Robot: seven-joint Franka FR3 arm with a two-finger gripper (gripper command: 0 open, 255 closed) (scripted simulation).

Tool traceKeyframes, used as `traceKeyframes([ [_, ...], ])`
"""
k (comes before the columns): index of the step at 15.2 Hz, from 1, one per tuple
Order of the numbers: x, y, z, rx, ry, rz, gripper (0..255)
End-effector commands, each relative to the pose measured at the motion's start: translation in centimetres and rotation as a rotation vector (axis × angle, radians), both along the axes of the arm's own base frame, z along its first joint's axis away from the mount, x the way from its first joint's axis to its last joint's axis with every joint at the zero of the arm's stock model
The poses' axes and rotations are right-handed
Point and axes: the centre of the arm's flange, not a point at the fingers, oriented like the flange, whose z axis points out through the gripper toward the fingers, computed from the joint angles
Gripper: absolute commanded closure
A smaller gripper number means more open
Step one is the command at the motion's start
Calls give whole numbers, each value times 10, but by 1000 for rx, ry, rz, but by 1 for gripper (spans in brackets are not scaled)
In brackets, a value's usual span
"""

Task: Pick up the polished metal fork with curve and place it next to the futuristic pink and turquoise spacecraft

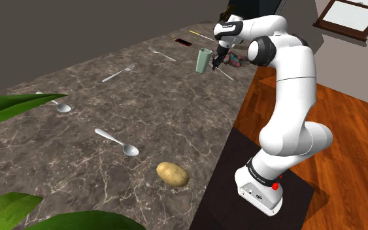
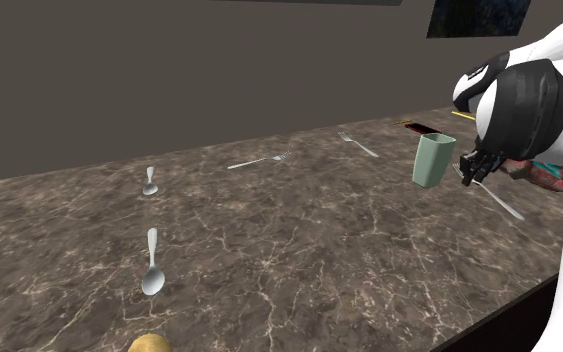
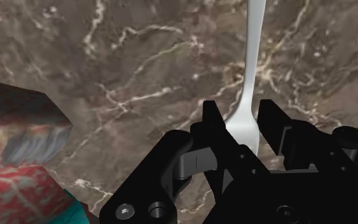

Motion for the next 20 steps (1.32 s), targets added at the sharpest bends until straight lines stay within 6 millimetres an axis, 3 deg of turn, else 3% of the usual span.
traceKeyframes([
  [1, 0, 0, -1, 0, 0, 0, 255],
  [5, 0, 0, -1, 0, 0, 0, 255],
  [6, 0, 0, -1, 0, 0, 0, 0],
  [11, 0, 0, -1, 0, 0, 0, 0],
  [15, -4, -1, 49, 0, 0, 0, 0],
  [20, -4, -1, 49, 0, 0, 0, 0],
])
